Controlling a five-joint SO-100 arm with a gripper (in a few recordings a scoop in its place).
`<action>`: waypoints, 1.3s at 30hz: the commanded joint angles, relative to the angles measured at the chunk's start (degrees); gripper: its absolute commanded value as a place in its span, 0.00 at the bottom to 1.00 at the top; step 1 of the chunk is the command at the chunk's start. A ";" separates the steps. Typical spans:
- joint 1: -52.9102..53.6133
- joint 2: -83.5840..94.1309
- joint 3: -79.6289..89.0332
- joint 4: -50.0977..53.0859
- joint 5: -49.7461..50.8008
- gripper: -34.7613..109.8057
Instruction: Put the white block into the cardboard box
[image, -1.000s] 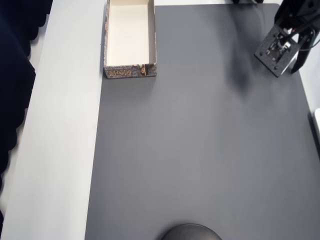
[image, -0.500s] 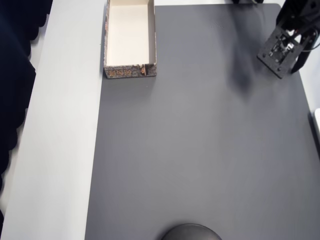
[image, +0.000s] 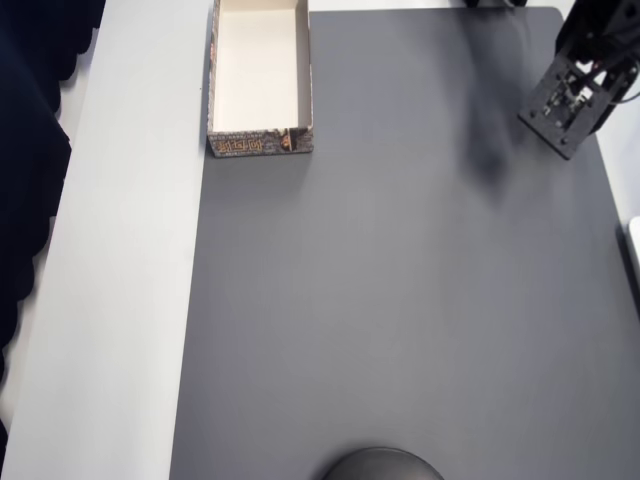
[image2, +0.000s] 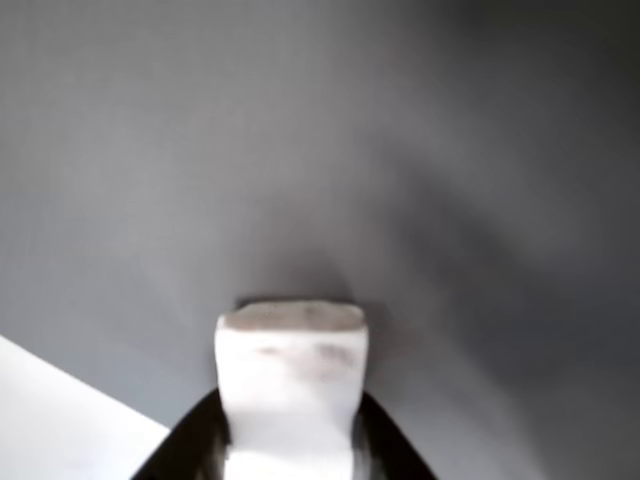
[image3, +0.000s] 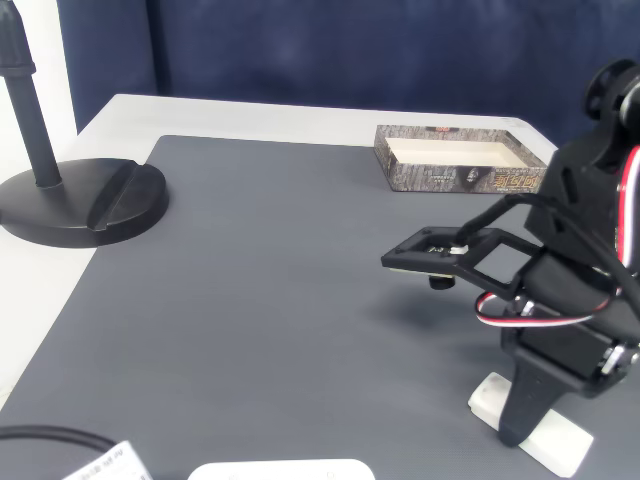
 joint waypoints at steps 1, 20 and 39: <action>-0.35 -0.18 -0.97 -0.09 1.05 0.23; 1.14 0.79 -3.43 1.58 4.83 0.23; 16.61 6.77 -22.24 28.12 17.93 0.23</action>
